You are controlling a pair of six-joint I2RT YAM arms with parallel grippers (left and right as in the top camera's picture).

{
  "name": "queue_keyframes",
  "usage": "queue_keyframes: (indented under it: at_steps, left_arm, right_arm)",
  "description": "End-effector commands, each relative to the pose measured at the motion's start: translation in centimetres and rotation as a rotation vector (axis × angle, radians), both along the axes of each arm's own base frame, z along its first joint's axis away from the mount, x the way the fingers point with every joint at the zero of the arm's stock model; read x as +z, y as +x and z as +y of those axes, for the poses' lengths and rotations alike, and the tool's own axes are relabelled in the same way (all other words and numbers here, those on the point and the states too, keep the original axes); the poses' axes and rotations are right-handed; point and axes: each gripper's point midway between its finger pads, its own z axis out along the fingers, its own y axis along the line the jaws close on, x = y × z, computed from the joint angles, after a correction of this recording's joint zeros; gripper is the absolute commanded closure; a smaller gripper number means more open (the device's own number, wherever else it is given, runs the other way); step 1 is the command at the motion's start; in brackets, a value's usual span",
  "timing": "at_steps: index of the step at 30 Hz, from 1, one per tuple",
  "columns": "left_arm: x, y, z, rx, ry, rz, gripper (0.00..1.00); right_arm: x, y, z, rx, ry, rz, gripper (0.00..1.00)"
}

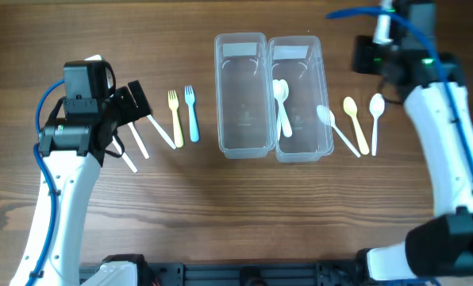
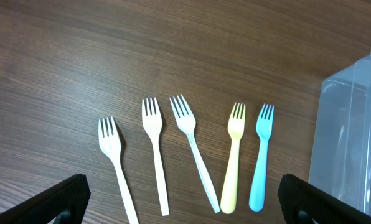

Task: Pack container
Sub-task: 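Grasp a white spoon with the right gripper and place it in the right container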

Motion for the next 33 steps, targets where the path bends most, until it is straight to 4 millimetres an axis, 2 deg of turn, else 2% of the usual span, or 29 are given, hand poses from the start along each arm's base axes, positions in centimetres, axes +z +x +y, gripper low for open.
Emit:
queue_keyframes:
  at_steps: [1, 3, 6, 7, 10, 12, 13, 19, 20, 22, 25, 29, 31, 33]
  left_arm:
    - [0.8, 0.4, 0.2, -0.003, 0.006, -0.019, 0.0]
    - [0.8, 0.4, 0.2, -0.004, 0.006, -0.019, 0.0]
    - [0.8, 0.4, 0.2, -0.003, 0.006, -0.019, 0.0]
    - [0.8, 0.4, 0.2, -0.003, 0.006, -0.019, 0.0]
    - [0.8, 0.4, 0.2, -0.003, 0.006, -0.019, 0.0]
    - [0.8, 0.4, 0.2, -0.003, 0.006, -0.019, 0.0]
    - [0.8, 0.4, 0.2, -0.004, 0.006, -0.019, 0.0]
    - [0.8, 0.4, 0.2, -0.004, 0.006, -0.019, 0.0]
    - [0.8, 0.4, 0.2, -0.003, 0.006, -0.019, 0.0]
    - [0.8, 0.4, 0.2, -0.004, 0.006, -0.019, 0.0]
    - [0.8, 0.4, 0.2, -0.003, 0.006, -0.019, 0.0]
    - [0.8, 0.4, 0.2, -0.003, 0.006, -0.019, 0.0]
    - [0.8, 0.4, 0.2, -0.004, 0.006, -0.019, 0.0]
    - [0.8, 0.4, 0.2, -0.004, 0.006, -0.019, 0.0]
  right_arm:
    - [-8.7, -2.3, -3.0, -0.053, 0.12, 0.26, 0.36]
    - [-12.7, -3.8, -4.0, -0.069, 0.134, 0.404, 0.36]
    - [-17.3, -4.7, -5.0, -0.069, 0.142, 0.53, 0.36]
    - [-18.5, -5.2, -5.5, -0.076, 0.149, 0.565, 0.43]
    - [-20.4, -5.8, -6.7, -0.116, 0.17, 0.604, 0.48]
    - [-21.0, -6.1, -7.3, -0.131, 0.18, 0.618, 0.59]
    - [-21.2, -6.2, -7.3, -0.131, 0.182, 0.623, 0.6]
    - [-23.3, -7.7, -6.8, -0.124, 0.187, 0.669, 0.61]
    - [-23.6, -8.0, -6.7, -0.116, 0.185, 0.674, 0.64]
    - [-23.9, -8.2, -6.7, -0.113, 0.184, 0.674, 0.67]
    - [-23.9, -7.8, -6.7, -0.114, 0.183, 0.66, 0.96]
    - [-23.0, -7.1, -6.3, -0.1, 0.215, 0.631, 0.96]
    - [-20.7, -5.4, -5.7, -0.08, 0.252, 0.559, 0.96]
    - [-16.4, -3.3, -5.5, -0.08, 0.284, 0.452, 0.96]
